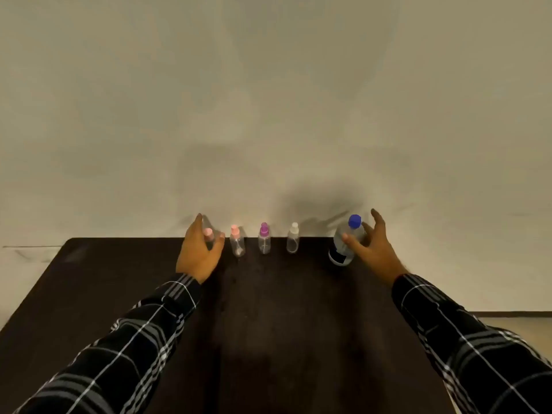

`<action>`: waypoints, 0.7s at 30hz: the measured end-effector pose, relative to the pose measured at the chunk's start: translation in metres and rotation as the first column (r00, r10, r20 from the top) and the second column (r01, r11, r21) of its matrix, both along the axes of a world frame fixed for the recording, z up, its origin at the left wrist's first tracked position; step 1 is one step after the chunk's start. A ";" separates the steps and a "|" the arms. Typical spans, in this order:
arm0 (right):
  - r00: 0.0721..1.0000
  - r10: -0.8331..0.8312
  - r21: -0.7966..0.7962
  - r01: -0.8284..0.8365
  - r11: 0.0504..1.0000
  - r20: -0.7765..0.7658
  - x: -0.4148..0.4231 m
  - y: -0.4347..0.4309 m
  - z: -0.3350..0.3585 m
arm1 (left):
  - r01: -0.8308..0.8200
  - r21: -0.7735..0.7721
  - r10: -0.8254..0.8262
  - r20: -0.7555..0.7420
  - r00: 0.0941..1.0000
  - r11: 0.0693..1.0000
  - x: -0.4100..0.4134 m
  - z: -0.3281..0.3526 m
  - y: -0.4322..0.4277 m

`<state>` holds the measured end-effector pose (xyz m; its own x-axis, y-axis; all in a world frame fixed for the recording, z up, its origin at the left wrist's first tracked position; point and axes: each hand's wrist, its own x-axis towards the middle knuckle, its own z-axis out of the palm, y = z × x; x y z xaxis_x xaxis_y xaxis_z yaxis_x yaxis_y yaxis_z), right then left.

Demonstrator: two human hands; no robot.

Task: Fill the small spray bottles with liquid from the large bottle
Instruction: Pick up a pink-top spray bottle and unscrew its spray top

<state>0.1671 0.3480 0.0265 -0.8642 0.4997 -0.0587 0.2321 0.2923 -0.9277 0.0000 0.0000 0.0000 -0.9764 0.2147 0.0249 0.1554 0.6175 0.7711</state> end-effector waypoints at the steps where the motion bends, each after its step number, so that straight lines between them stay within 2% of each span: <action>1: 1.000 0.010 -0.017 -0.010 1.000 -0.005 0.000 0.001 -0.007 | -0.017 0.045 0.016 0.028 0.999 0.999 -0.001 -0.006 0.001; 4: 0.999 0.026 0.046 -0.027 0.999 0.019 -0.008 0.003 -0.025 | -0.047 -0.025 0.047 0.015 0.999 0.999 -0.001 -0.015 0.002; 7: 1.000 0.000 0.069 0.002 0.998 -0.021 -0.014 0.003 -0.042 | -0.092 -0.040 0.089 -0.069 0.994 0.995 0.000 -0.028 0.001; 10: 0.998 0.002 0.073 0.004 0.997 -0.071 -0.013 0.006 -0.049 | -0.111 -0.072 0.105 -0.083 0.991 0.991 -0.001 -0.027 0.001; 21: 0.983 0.159 0.120 -0.148 0.982 -0.093 0.044 -0.022 -0.054 | 0.061 -0.152 -0.095 -0.224 0.970 0.986 0.061 -0.043 -0.042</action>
<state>0.2113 0.3261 -0.0274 -0.9296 0.3592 0.0823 0.0823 0.4203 -0.9036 0.0611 -0.0422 -0.0430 -0.9280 0.3076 0.2105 0.3704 0.6977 0.6132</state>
